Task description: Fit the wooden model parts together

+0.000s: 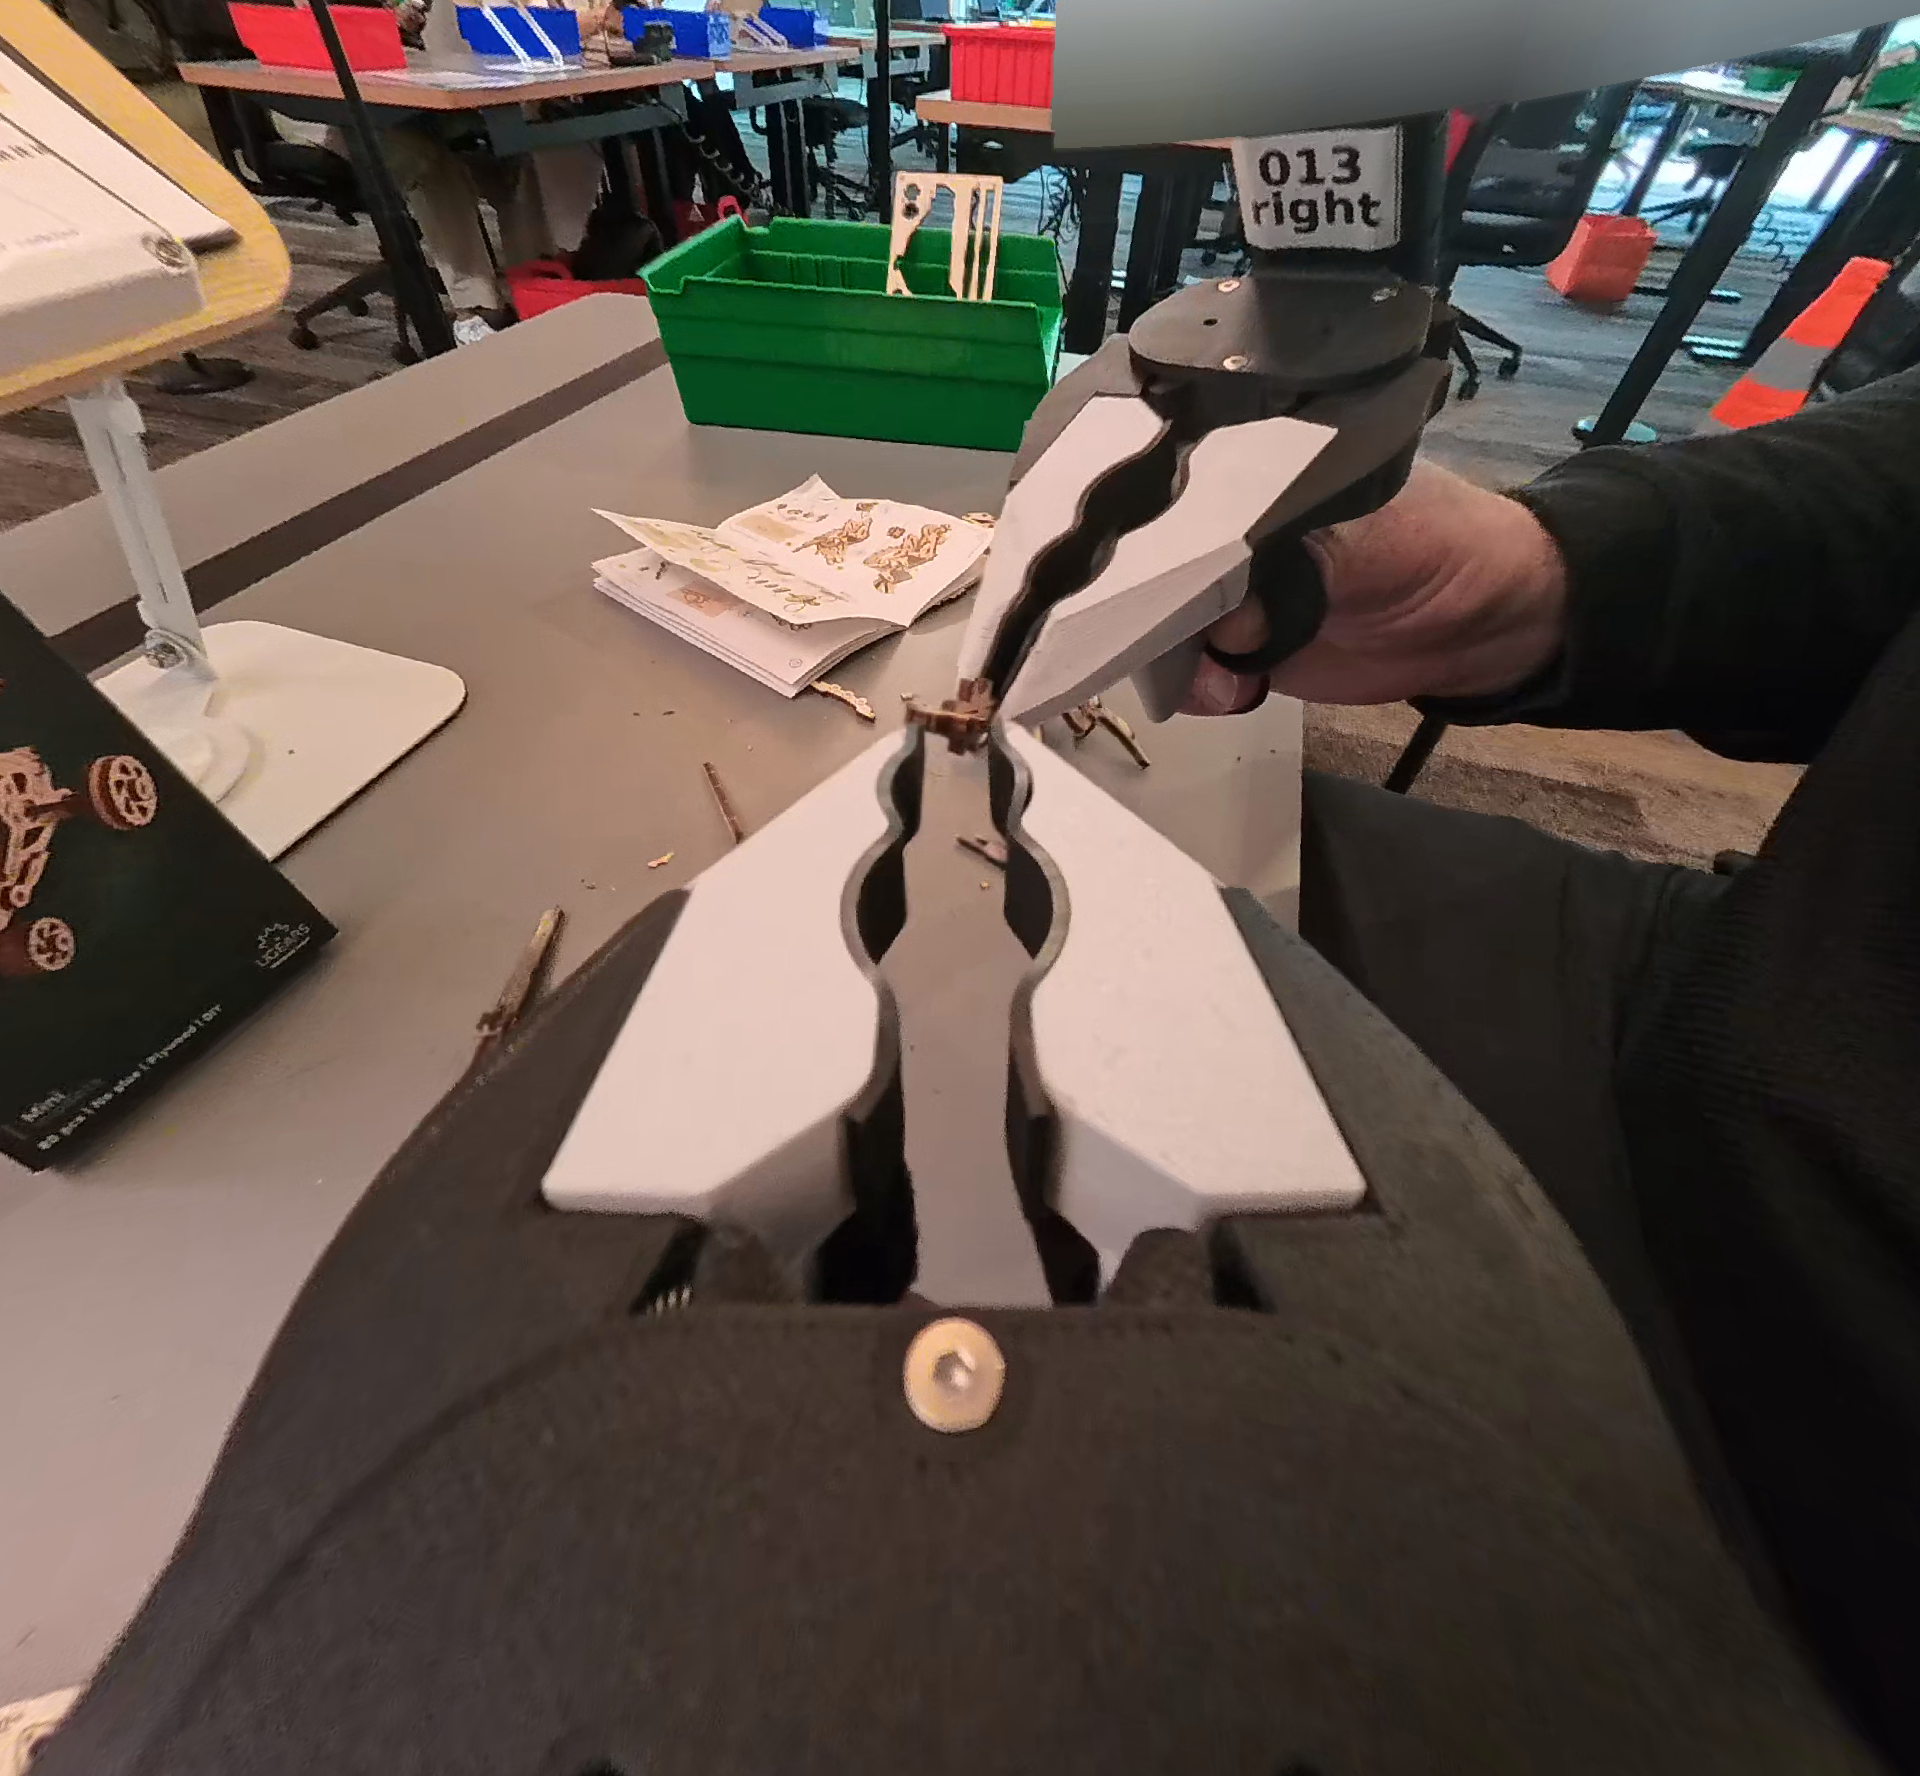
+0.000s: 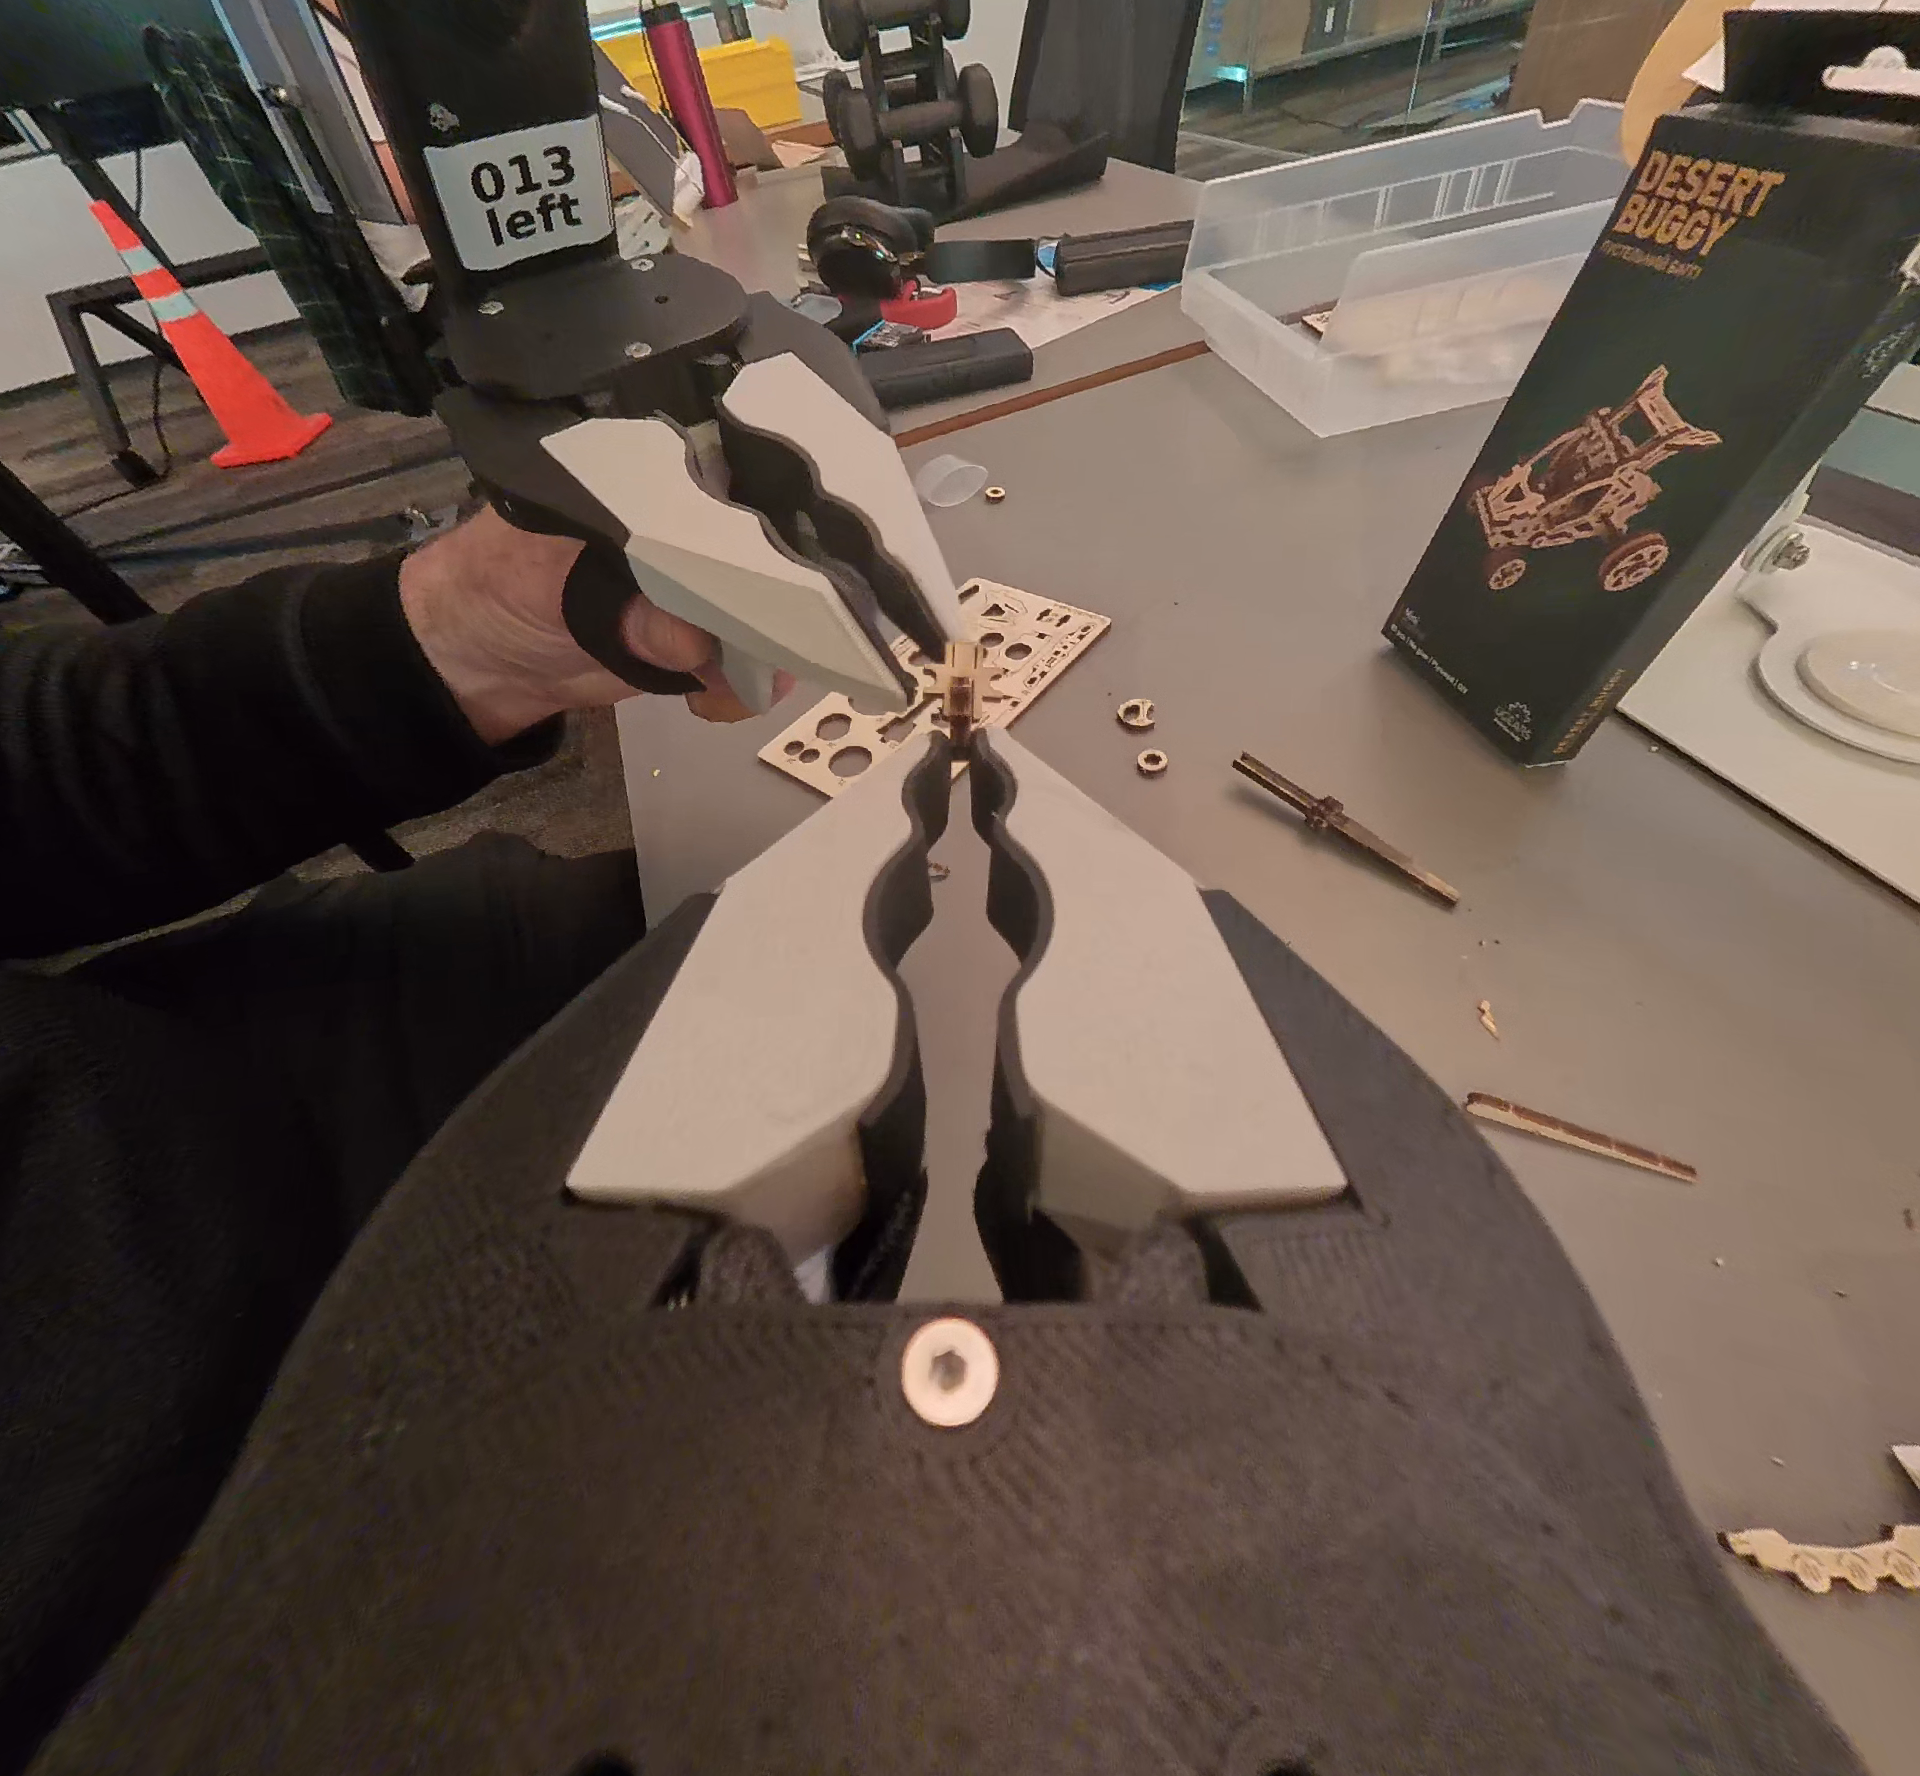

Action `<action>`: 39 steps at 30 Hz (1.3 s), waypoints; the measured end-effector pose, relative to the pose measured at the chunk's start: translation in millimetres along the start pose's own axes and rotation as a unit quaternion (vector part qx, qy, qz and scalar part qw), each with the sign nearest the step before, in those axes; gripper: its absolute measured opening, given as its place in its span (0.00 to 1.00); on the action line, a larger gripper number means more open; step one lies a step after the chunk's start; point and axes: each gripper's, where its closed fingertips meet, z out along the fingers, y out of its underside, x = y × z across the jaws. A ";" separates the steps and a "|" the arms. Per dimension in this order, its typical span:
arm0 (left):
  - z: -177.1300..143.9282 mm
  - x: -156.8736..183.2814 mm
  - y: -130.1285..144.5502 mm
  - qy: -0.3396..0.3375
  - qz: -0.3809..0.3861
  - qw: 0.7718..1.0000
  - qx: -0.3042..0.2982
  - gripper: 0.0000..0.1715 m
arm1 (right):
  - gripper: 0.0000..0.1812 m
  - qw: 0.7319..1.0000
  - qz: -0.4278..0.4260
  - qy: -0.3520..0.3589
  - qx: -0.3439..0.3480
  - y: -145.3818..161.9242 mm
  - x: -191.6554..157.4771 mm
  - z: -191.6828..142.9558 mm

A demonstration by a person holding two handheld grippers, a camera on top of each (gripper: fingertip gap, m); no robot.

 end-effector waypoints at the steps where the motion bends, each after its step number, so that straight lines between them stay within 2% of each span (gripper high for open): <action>1: -2.3 -1.1 -2.0 -0.002 0.000 1.000 0.006 0.07 | 0.00 1.000 0.000 -0.002 0.001 -0.6 -0.8 0.0; 8: -0.2 1.7 -6.1 -0.004 0.007 1.000 0.013 0.10 | 0.00 1.000 0.000 -0.005 0.004 -1.8 -2.5 0.3; 17: -2.2 1.1 -9.8 -0.008 0.009 1.000 0.026 0.05 | 0.00 1.000 0.009 -0.018 0.010 -4.9 -5.4 -1.3; 30: -0.5 0.3 -5.7 -0.014 -0.018 0.998 0.054 0.05 | 0.00 0.996 0.078 -0.029 0.008 -3.6 -3.8 0.7; 39: -1.8 0.8 -5.7 -0.017 -0.031 0.997 0.068 0.05 | 0.00 0.996 0.079 -0.030 0.000 -2.1 -5.1 2.9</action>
